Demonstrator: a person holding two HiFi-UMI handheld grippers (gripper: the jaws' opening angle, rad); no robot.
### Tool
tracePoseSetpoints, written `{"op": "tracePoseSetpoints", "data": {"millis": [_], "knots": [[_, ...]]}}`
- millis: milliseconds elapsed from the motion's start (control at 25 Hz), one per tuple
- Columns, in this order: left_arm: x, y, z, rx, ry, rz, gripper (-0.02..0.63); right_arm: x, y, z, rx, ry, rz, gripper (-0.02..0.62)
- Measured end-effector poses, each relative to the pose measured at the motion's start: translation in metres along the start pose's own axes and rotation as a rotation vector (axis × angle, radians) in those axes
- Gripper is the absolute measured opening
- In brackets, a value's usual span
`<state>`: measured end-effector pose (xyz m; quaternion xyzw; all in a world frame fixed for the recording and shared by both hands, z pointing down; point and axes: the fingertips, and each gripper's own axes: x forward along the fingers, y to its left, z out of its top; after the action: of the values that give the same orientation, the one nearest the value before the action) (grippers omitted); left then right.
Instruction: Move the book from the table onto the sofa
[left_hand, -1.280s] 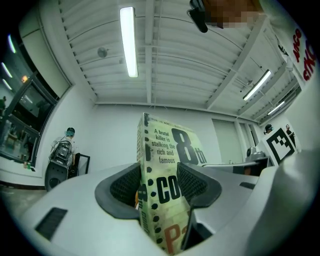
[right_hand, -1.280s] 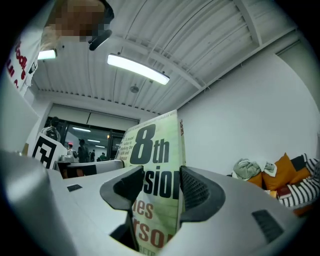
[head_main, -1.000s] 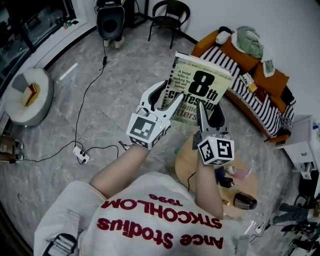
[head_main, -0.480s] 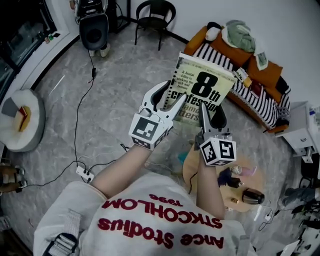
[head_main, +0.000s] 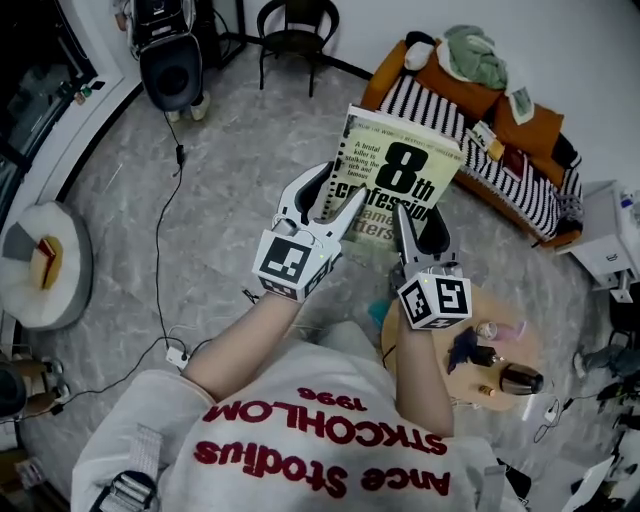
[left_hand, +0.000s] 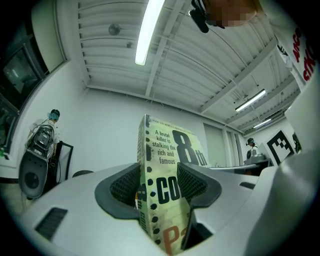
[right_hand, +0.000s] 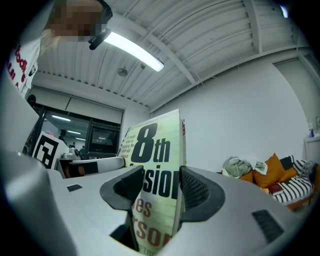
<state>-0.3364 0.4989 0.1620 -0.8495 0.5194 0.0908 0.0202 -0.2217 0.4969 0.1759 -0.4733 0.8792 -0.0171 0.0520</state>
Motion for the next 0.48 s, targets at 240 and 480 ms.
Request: {"op": "tracePoseSetpoints", "data": {"millis": [240,480], "knots": [[0.003,-0.018,-0.014,0.003,-0.012,0.007,0.232,-0.014,-0.015,-0.010,-0.002,-0.012,0.007,0.255],[0.026,0.017,-0.008,0.003,-0.014,0.016,0.232,0.029,-0.016,-0.006,-0.007,-0.010,0.013,0.255]]}}
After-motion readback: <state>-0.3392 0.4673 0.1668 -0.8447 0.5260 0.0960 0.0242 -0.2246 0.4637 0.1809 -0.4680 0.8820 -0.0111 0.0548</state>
